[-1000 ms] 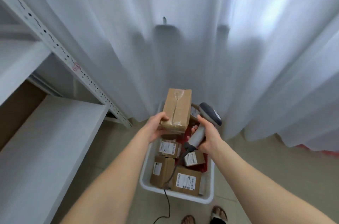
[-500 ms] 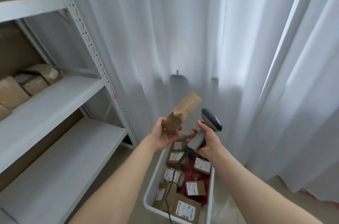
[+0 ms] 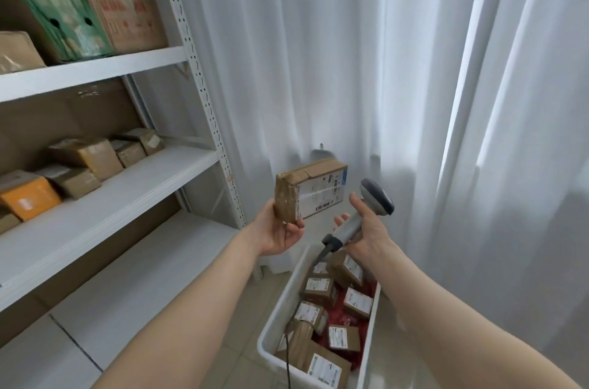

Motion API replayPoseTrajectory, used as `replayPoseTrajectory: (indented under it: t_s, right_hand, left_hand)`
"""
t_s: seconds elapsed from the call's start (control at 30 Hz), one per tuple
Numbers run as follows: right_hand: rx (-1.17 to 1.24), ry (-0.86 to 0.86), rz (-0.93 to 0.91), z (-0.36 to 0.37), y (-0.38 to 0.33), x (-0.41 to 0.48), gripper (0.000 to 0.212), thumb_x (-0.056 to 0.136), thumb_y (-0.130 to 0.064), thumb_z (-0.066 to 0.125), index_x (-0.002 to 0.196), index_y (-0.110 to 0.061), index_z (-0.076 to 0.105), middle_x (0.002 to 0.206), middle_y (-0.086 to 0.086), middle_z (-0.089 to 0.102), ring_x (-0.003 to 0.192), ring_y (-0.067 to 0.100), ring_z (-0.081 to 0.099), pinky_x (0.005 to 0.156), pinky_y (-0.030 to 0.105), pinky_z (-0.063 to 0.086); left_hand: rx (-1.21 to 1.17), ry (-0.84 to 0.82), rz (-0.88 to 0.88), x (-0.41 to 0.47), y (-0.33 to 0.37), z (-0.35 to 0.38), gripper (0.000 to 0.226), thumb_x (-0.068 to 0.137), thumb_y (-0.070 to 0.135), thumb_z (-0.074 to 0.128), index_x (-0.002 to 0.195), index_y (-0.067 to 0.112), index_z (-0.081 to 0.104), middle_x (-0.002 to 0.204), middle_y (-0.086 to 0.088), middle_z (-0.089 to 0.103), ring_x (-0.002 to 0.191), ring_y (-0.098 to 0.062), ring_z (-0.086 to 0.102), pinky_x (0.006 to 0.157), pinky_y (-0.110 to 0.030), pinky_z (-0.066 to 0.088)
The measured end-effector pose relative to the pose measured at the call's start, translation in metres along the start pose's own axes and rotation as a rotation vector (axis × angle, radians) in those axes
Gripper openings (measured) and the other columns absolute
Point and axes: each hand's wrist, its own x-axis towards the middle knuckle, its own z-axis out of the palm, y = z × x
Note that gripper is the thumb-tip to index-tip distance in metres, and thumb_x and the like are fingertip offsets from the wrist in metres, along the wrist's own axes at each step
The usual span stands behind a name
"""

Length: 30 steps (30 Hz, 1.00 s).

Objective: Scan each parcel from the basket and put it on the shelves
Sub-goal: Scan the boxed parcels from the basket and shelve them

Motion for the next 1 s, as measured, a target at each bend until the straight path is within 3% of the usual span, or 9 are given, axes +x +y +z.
replayPoseTrajectory:
  t_s: [0.23, 0.4, 0.57, 0.67, 0.77, 0.83, 0.9, 1.0]
  right_hand:
    - [0.050, -0.049, 0.011, 0.012, 0.007, -0.018, 0.075, 0.060, -0.034, 0.085, 0.122, -0.012, 0.049, 0.119, 0.019, 0.060, 0.104, 0.037, 0.057, 0.079, 0.056, 0.047]
    - [0.146, -0.103, 0.030, 0.024, 0.028, -0.017, 0.052, 0.070, -0.033, 0.083, 0.112, -0.010, 0.061, 0.098, 0.014, 0.075, 0.092, 0.033, 0.070, 0.067, 0.048, 0.057]
    - [0.171, -0.159, 0.014, 0.046, 0.055, -0.013, 0.034, 0.082, -0.031, 0.075, 0.107, -0.010, 0.064, 0.101, 0.012, 0.075, 0.104, 0.031, 0.066, 0.089, 0.051, 0.053]
    - [0.169, -0.160, 0.001, 0.062, 0.069, -0.010, 0.034, 0.080, -0.027, 0.077, 0.106, -0.010, 0.065, 0.105, 0.013, 0.074, 0.106, 0.032, 0.066, 0.096, 0.052, 0.050]
    - [0.139, -0.103, -0.035, 0.073, 0.079, -0.008, 0.038, 0.079, -0.020, 0.078, 0.113, -0.010, 0.063, 0.111, 0.013, 0.072, 0.107, 0.034, 0.066, 0.097, 0.056, 0.049]
    - [0.077, -0.058, -0.099, 0.078, 0.083, -0.005, 0.038, 0.078, -0.013, 0.077, 0.112, -0.010, 0.061, 0.113, 0.014, 0.071, 0.105, 0.034, 0.067, 0.097, 0.058, 0.048]
    - [-0.016, -0.016, -0.164, 0.083, 0.086, -0.004, 0.034, 0.080, -0.007, 0.075, 0.110, -0.010, 0.059, 0.114, 0.016, 0.071, 0.101, 0.034, 0.069, 0.095, 0.058, 0.050]
    - [-0.143, 0.026, -0.224, 0.095, 0.092, -0.003, 0.042, 0.083, -0.008, 0.074, 0.120, -0.007, 0.055, 0.110, 0.017, 0.071, 0.097, 0.034, 0.070, 0.092, 0.056, 0.052]
  left_hand:
    - [0.021, -0.143, -0.056, -0.024, 0.002, 0.000, 0.069, 0.093, 0.057, 0.037, 0.089, -0.001, 0.073, 0.061, -0.013, 0.057, 0.038, -0.014, 0.050, 0.041, -0.021, 0.052]
    - [0.016, -0.153, -0.087, -0.030, -0.001, -0.006, 0.058, 0.094, 0.050, 0.039, 0.086, 0.002, 0.070, 0.059, -0.015, 0.058, 0.037, -0.017, 0.054, 0.039, -0.021, 0.051]
    - [-0.019, -0.073, -0.102, -0.037, 0.005, -0.031, 0.048, 0.098, 0.046, 0.036, 0.091, 0.006, 0.063, 0.060, -0.015, 0.060, 0.038, -0.018, 0.057, 0.037, -0.021, 0.050]
    - [0.173, 0.018, -0.056, -0.042, 0.013, -0.053, 0.048, 0.099, 0.045, 0.035, 0.106, 0.005, 0.062, 0.077, -0.017, 0.069, 0.046, -0.018, 0.062, 0.049, -0.024, 0.056]
    - [0.326, 0.186, 0.116, -0.043, 0.027, -0.075, 0.055, 0.097, 0.055, 0.036, 0.128, 0.012, 0.051, 0.108, -0.018, 0.068, 0.091, -0.028, 0.068, 0.077, -0.042, 0.058]
    - [0.337, 0.172, 0.242, -0.046, 0.041, -0.088, 0.062, 0.091, 0.065, 0.039, 0.131, 0.018, 0.049, 0.121, -0.016, 0.063, 0.111, -0.030, 0.060, 0.094, -0.050, 0.049]
    - [0.571, 0.130, 0.278, -0.052, 0.053, -0.096, 0.061, 0.084, 0.065, 0.051, 0.126, 0.021, 0.054, 0.120, -0.011, 0.065, 0.112, -0.026, 0.059, 0.095, -0.049, 0.049]
    - [0.801, 0.154, 0.278, -0.052, 0.057, -0.105, 0.048, 0.084, 0.037, 0.070, 0.126, 0.017, 0.056, 0.103, -0.005, 0.073, 0.096, -0.021, 0.070, 0.080, -0.040, 0.058]
